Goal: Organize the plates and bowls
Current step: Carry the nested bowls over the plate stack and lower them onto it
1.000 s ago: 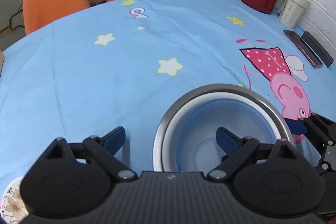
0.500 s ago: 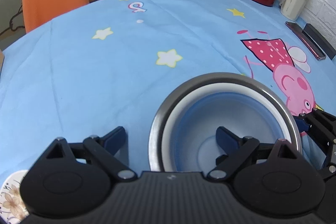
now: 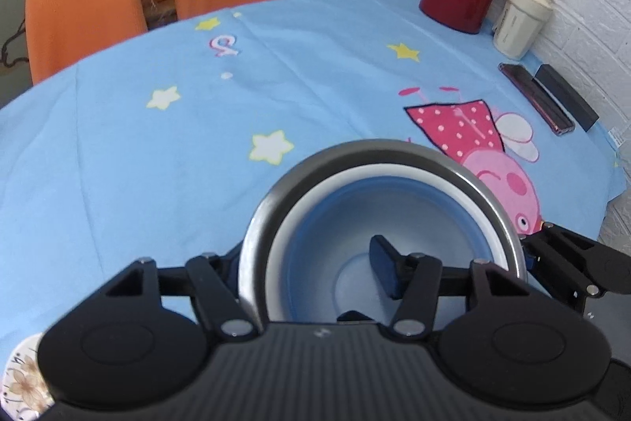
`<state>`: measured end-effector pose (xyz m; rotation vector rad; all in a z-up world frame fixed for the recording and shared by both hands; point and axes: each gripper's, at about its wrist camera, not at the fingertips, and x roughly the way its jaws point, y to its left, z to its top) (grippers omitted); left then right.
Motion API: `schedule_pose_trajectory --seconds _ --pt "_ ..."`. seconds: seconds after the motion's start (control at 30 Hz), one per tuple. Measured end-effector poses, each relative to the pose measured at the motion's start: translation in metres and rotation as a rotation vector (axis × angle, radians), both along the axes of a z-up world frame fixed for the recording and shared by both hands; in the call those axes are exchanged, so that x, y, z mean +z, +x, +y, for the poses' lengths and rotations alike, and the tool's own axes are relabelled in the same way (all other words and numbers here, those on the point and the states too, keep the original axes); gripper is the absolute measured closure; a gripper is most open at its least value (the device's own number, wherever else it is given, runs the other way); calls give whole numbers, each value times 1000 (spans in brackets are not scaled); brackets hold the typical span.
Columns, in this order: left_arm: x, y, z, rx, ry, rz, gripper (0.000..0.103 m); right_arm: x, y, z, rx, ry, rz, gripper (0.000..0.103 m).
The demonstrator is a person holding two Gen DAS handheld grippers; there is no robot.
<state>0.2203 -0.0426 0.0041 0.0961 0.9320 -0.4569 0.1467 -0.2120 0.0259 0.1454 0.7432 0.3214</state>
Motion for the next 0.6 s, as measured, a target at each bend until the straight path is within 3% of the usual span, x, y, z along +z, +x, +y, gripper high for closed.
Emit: schedule_pose_trajectory --seconds 0.17,0.33,0.47,0.6 --pt "51 -11 15 22 -28 -92 45 43 -5 7 16 -6 -107 28" --pt "93 -35 51 90 9 -180 45 78 -15 35 93 8 -204 28" --pt "96 -60 88 174 40 -197 44 86 -25 65 171 44 -226 27" --pt "73 -80 128 254 63 -151 44 73 -34 96 263 75 -177 27"
